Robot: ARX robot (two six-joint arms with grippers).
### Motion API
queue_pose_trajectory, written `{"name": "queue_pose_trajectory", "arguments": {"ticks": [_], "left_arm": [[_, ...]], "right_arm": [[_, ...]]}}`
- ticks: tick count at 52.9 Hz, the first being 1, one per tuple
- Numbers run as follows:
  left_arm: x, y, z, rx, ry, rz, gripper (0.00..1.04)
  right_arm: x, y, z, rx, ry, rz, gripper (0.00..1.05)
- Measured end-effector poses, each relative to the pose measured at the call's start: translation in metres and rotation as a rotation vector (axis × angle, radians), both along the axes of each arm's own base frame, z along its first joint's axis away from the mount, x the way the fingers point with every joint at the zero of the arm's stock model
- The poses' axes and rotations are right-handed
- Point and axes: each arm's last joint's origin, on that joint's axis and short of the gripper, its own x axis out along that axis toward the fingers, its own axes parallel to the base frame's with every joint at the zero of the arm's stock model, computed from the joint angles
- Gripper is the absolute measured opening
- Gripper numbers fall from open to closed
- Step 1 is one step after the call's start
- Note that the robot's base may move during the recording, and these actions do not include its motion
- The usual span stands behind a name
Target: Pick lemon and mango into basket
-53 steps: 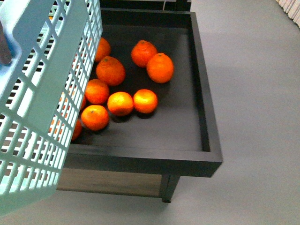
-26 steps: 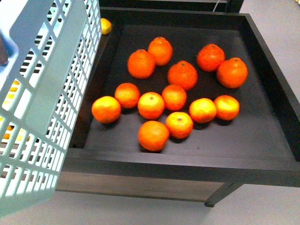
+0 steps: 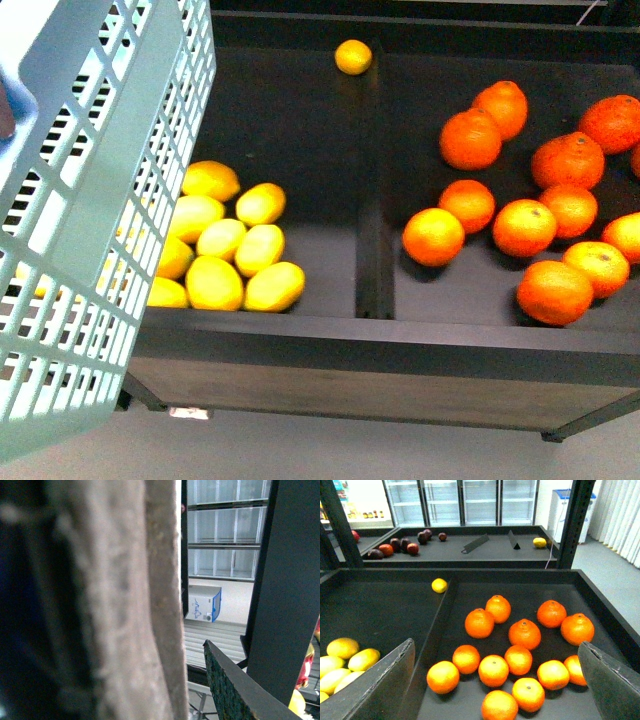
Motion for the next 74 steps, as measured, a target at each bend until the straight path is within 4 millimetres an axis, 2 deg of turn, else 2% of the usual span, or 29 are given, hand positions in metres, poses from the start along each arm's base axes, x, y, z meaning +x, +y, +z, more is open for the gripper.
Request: {"name": "queue_pose_trajectory", "arguments": {"ticks": [74], "left_arm": [[-0.0001, 0.0002, 0.0008, 0.002, -0.003, 0.001, 0.28]], "right_arm": [[-0.0001, 0.0002, 0.0001, 0.0, -0.001, 0.006, 0.96]]}}
